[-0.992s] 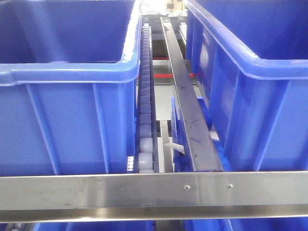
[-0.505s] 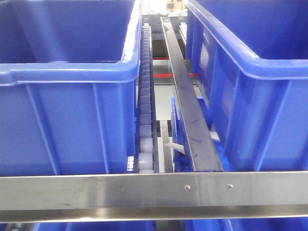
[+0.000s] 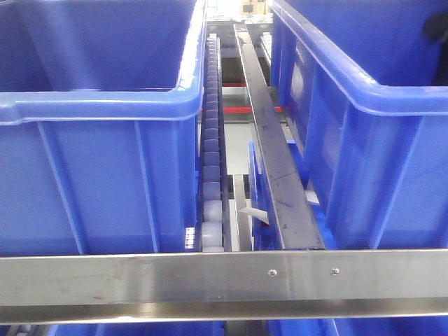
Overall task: Pick and sort blue part to right shelf
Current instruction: 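Lower the right gripper into the other bin and release its part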
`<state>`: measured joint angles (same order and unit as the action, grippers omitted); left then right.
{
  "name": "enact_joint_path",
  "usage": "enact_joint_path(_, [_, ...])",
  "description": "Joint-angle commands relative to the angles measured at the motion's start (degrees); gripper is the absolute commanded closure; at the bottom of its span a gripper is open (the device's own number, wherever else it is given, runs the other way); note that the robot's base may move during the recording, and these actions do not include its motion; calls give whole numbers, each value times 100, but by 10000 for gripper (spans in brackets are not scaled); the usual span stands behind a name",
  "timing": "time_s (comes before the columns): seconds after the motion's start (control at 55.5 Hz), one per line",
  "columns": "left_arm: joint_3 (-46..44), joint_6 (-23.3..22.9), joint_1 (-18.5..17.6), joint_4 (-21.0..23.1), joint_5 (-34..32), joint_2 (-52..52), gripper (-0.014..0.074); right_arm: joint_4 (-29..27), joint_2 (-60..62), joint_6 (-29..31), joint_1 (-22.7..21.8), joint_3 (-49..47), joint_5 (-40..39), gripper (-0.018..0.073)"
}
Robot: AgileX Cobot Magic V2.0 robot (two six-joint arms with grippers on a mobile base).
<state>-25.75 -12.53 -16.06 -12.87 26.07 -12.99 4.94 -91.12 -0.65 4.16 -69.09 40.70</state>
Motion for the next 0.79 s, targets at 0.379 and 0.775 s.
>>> enact_joint_path(0.379, [-166, -13, -45, -57, -418, -58, 474, 196, -366, 65, -40, -235, -529, 169])
enact_joint_path(0.775, [-261, -71, -45, -19, 89, 119, 474, 190, 84, 65, -40, -230, -430, -13])
